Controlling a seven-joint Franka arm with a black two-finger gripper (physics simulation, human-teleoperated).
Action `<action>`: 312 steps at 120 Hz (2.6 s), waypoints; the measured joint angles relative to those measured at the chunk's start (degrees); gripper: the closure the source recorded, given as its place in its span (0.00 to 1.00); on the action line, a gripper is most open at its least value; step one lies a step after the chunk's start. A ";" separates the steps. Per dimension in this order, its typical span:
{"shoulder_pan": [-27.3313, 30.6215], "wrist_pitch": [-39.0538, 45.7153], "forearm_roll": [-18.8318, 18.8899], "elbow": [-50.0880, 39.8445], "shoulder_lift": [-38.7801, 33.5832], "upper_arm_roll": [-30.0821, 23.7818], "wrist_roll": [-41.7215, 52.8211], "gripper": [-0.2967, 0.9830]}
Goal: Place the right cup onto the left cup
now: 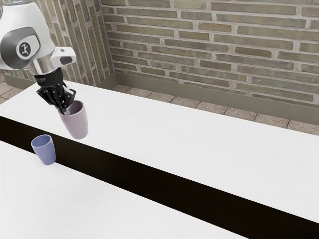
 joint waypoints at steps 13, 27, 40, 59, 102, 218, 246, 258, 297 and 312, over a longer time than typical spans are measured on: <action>3.84 -0.80 0.13 0.25 -0.26 0.57 1.96 0.84; 6.95 -1.19 0.51 0.64 -0.27 1.30 3.99 0.84; 8.25 -0.98 0.83 1.46 0.61 3.82 5.91 0.84; 8.69 -0.14 0.99 4.45 4.96 8.50 9.13 0.84; 12.43 5.11 0.52 8.97 13.60 9.80 16.00 0.84; 15.69 11.10 -0.68 12.83 27.71 9.43 24.31 0.84; 15.70 11.86 -0.95 12.79 29.14 9.49 25.07 0.76; 15.68 11.99 -1.16 12.57 29.32 9.45 25.43 0.60; 15.59 10.83 -1.35 9.74 21.97 9.29 26.28 0.33; 15.88 9.25 -1.36 6.66 15.42 8.60 26.50 0.30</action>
